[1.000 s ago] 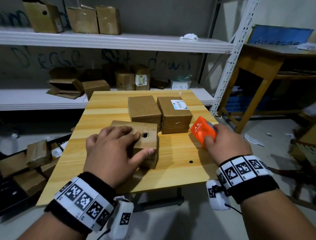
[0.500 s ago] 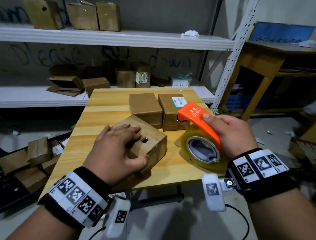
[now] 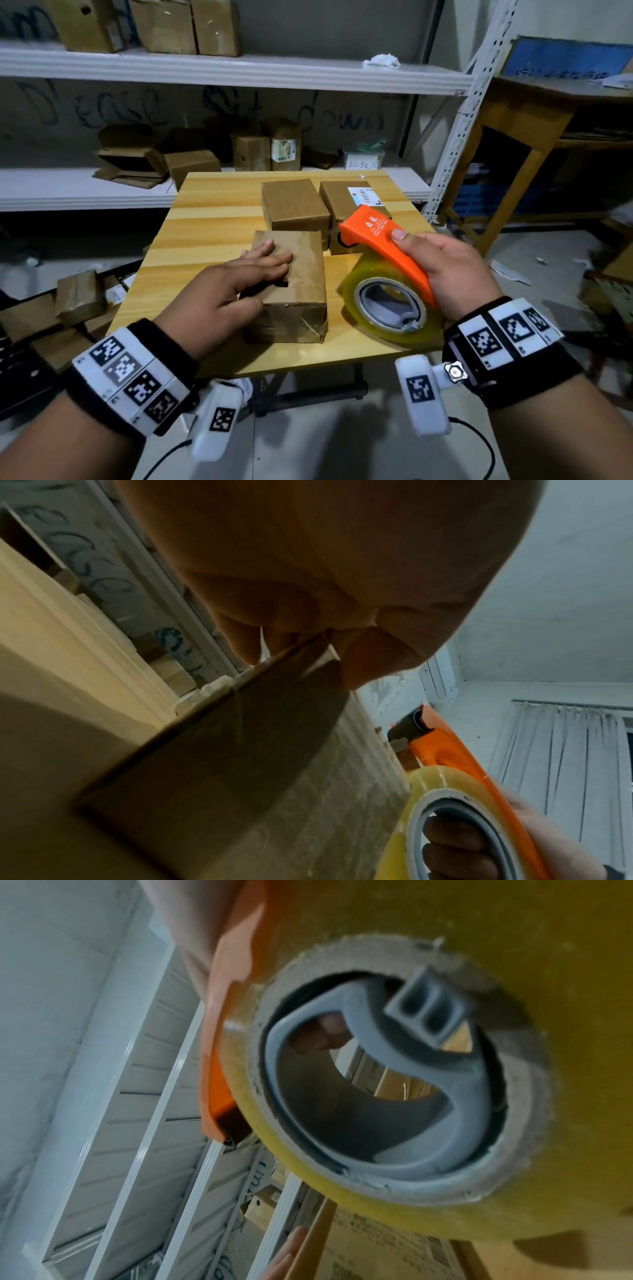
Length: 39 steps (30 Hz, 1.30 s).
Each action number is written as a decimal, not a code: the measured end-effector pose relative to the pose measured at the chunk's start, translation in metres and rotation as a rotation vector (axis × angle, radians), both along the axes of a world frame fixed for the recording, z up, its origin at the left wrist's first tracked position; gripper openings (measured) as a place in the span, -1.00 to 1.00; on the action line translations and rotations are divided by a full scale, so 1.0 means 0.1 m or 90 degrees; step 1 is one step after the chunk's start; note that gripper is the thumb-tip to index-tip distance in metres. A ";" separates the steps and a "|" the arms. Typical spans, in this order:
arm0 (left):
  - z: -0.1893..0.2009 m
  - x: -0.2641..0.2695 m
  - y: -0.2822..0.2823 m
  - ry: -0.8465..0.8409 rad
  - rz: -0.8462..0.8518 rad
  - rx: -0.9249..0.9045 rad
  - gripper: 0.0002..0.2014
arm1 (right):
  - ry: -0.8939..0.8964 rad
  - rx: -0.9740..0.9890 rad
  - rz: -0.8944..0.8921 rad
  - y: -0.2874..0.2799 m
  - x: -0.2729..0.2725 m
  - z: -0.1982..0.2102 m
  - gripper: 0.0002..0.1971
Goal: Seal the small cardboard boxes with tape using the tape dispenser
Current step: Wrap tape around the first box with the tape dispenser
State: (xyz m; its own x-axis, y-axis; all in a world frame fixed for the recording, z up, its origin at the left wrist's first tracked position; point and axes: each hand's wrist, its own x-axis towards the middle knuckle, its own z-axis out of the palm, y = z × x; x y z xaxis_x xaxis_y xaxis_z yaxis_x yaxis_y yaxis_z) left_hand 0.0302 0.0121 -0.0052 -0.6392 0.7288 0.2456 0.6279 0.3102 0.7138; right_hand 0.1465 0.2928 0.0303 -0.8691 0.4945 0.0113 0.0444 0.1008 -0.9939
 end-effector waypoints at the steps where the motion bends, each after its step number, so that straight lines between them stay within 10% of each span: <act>1: -0.01 -0.01 0.00 -0.015 -0.008 0.012 -0.34 | 0.004 0.002 0.005 0.00 0.00 0.00 -0.63; 7: 0.14 0.21 -0.02 0.119 0.107 0.048 -0.42 | 0.035 0.061 0.059 -0.05 0.04 0.07 -0.59; 14: 0.35 0.39 0.22 -0.376 0.144 0.343 -0.63 | 0.093 0.261 0.112 -0.17 0.14 0.17 -0.67; 21: 0.32 0.40 0.22 -0.479 0.034 0.347 -0.52 | 0.182 0.380 0.141 -0.32 0.24 0.17 -0.69; 25: 0.31 0.44 0.22 -0.446 0.051 0.389 -0.85 | 0.218 0.389 0.142 -0.36 0.25 0.18 -0.68; 39: 0.31 0.51 0.25 -0.232 0.164 0.325 -0.83 | 0.231 0.437 0.171 -0.35 0.26 0.20 -0.68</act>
